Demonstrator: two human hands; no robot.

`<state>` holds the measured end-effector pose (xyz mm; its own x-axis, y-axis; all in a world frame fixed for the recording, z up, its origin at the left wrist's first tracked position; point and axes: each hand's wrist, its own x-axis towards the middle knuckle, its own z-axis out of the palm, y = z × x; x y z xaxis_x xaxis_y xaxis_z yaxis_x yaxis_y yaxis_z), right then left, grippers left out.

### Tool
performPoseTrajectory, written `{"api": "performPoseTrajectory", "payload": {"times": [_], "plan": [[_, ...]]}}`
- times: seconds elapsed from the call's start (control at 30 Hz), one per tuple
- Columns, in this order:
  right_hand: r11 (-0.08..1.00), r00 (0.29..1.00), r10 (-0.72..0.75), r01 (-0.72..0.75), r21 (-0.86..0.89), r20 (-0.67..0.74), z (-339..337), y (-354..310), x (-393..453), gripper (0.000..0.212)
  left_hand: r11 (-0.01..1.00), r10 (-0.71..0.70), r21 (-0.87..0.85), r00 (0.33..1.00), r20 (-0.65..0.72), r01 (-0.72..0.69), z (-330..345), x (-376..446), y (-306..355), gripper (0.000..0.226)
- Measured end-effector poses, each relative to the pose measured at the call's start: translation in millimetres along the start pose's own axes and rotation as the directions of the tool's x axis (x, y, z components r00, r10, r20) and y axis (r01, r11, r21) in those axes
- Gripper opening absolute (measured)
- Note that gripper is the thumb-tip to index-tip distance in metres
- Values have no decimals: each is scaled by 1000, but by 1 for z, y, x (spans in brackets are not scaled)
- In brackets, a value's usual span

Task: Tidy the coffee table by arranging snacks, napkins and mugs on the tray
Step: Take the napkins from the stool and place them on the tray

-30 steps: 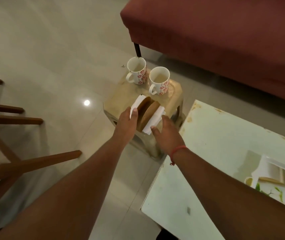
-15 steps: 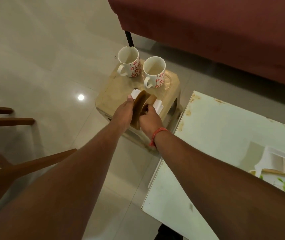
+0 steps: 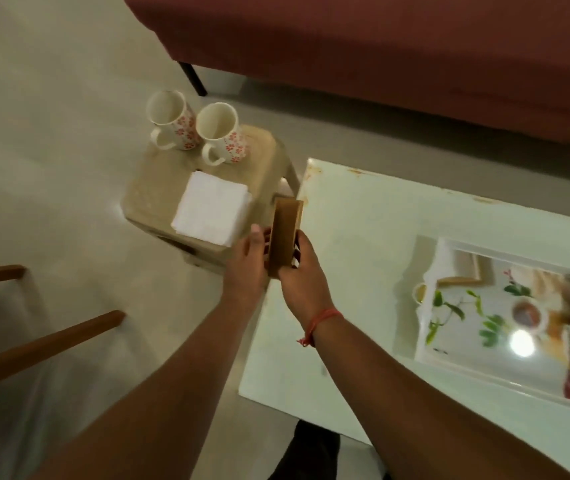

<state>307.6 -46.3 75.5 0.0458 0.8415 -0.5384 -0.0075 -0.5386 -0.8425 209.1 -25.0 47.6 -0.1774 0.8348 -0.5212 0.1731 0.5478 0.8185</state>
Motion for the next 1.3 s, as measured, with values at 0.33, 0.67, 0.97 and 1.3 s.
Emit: {"api": "performPoseTrajectory", "payload": {"times": [0.33, 0.67, 0.97, 1.3], "plan": [[998, 966, 67, -62, 25, -251, -179, 47, -71, 38, 999, -9, 41, 958, 287, -3, 178, -105, -16, 40], [983, 979, 138, -116, 143, -154, -261, 35, -103, 43, 994, -39, -81, 911, 411, 80, 294, 11, -260, 46], [982, 960, 183, -169, 80, -211, -274, 96, -72, 29, 979, -203, 112, 878, 433, 171, 267, -112, -39, 55], [973, 840, -52, -80, -218, -540, -257, 93, -75, 68, 994, -40, -97, 985, 168, 56, 220, -93, -36, 25]]}}
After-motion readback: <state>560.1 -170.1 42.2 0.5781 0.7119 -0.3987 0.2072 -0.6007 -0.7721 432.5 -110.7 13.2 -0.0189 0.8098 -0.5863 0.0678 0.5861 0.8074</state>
